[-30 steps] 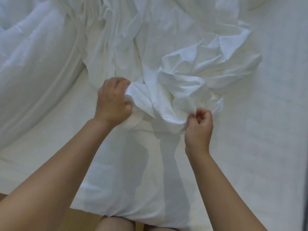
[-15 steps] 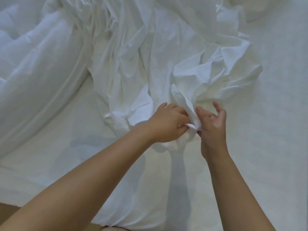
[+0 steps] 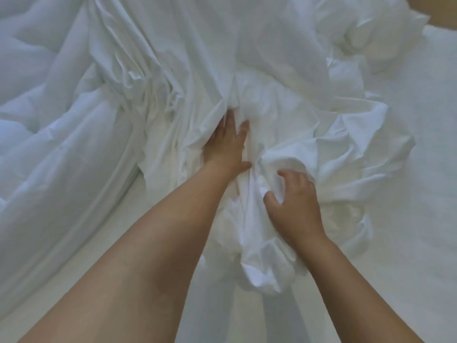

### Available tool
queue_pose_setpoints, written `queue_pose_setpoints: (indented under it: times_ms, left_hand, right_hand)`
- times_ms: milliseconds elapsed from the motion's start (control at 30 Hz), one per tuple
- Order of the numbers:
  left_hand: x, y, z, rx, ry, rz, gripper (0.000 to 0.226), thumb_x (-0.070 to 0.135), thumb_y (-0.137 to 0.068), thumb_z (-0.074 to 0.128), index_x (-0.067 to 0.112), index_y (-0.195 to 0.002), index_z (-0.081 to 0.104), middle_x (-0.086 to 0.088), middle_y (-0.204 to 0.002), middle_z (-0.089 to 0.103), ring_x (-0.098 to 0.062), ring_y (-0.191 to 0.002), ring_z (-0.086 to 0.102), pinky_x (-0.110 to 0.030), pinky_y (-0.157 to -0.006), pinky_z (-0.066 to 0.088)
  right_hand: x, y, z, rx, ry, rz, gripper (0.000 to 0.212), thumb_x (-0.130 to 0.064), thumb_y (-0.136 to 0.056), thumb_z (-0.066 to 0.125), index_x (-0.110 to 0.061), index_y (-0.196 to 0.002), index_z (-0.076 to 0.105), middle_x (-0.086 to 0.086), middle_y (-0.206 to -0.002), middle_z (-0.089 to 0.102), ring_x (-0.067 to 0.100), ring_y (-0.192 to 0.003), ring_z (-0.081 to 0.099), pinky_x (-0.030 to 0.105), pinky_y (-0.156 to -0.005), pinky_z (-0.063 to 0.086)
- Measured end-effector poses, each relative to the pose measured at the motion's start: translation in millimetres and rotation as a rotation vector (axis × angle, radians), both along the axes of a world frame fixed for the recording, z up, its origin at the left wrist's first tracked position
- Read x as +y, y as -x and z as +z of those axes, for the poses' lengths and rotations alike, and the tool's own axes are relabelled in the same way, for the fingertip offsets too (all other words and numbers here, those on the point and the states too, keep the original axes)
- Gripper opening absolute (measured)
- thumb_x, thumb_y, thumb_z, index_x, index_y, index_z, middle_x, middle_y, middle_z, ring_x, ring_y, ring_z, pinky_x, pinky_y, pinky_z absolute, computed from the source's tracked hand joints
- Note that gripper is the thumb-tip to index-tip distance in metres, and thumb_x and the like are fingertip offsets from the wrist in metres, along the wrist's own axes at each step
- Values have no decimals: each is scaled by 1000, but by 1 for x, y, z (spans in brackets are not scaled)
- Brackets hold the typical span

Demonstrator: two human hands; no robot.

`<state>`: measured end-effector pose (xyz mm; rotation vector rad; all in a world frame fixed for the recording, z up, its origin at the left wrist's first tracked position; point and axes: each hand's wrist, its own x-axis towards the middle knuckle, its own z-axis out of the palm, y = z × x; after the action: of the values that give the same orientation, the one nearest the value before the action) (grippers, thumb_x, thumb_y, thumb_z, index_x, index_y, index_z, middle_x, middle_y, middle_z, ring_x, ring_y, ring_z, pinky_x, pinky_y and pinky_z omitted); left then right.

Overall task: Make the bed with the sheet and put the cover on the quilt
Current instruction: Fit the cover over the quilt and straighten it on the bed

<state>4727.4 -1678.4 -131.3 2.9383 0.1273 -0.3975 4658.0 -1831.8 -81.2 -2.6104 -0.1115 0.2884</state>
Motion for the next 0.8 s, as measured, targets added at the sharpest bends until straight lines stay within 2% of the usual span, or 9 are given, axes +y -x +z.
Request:
queue_pose_setpoints:
  times_ms: [133, 200, 267, 333, 400, 433, 533, 667, 800]
  left_hand:
    - [10, -28, -18, -8, 20, 18, 99, 56, -86, 55, 26, -149, -16, -12, -153, -28, -30, -144, -15, -41, -116, -4]
    - [9, -36, -31, -30, 41, 35, 98, 52, -88, 54, 22, -148, -17, -13, -155, -24, -30, -144, -15, -39, -115, -8]
    - [7, -43, -36, -54, 84, 85, 93, 45, -90, 55, 15, -150, -9, -15, -157, -7, -30, -145, -3, -37, -116, -3]
    - [6, -47, -43, -140, 1, 50, 73, 36, -88, 61, 6, -144, 26, -20, -142, 35, -33, -131, 36, -35, -109, 24]
    - [5, -50, -48, -329, -58, -51, 33, 24, -75, 73, 7, -101, 63, -13, -94, 62, -29, -84, 61, -30, -75, 48]
    - [6, -50, -51, -402, -46, -76, 16, 18, -71, 71, 9, -83, 65, -10, -77, 62, -28, -67, 61, -27, -63, 49]
    - [10, -51, -47, -461, 97, -156, 17, 16, -76, 47, 7, -70, 60, -12, -67, 59, -28, -58, 57, -29, -59, 46]
    - [25, -39, 2, -527, 367, -211, 21, 22, -80, 35, 16, -60, 33, -16, -54, 46, -21, -52, 37, -34, -57, 14]
    - [51, 10, 50, -393, 484, -175, 30, 36, -78, 32, 25, -53, 19, 6, -45, 24, -14, -47, 31, -27, -51, 23]
  right_hand:
    - [-8, -33, -34, 264, 251, -170, 87, -63, -79, 56, -15, -143, 22, 16, -146, 24, 34, -137, 23, 42, -112, 21]
    - [-17, -40, -49, 343, 296, -255, 93, -68, -78, 55, -12, -144, 20, 18, -149, 20, 36, -138, 21, 47, -112, 24]
    - [-24, -43, -59, 369, 304, -306, 79, -57, -83, 57, -13, -142, 29, 18, -148, 23, 36, -138, 21, 48, -111, 27]
    - [-26, -45, -65, 304, 269, -319, 51, -38, -89, 55, -14, -134, 46, 16, -142, 36, 36, -133, 28, 47, -106, 32]
    - [-25, -46, -68, 127, 240, -283, 27, -23, -91, 53, -9, -112, 62, 14, -122, 56, 36, -121, 41, 44, -94, 39]
    - [-24, -47, -67, -8, 202, -241, 18, -17, -91, 53, -6, -98, 65, 14, -106, 63, 36, -110, 48, 41, -86, 40]
    - [-16, -53, -57, -244, -50, -214, 22, -12, -91, 51, -12, -68, 51, 5, -71, 54, 29, -79, 50, 30, -68, 30]
    - [-7, -73, -31, -202, -414, -533, 26, -13, -97, 45, -16, -71, 42, -5, -66, 44, 9, -61, 42, 14, -56, 34]
    - [-10, -91, -10, -63, -672, -772, 31, -17, -100, 38, -19, -70, 34, -5, -70, 41, 10, -63, 41, 9, -52, 35]
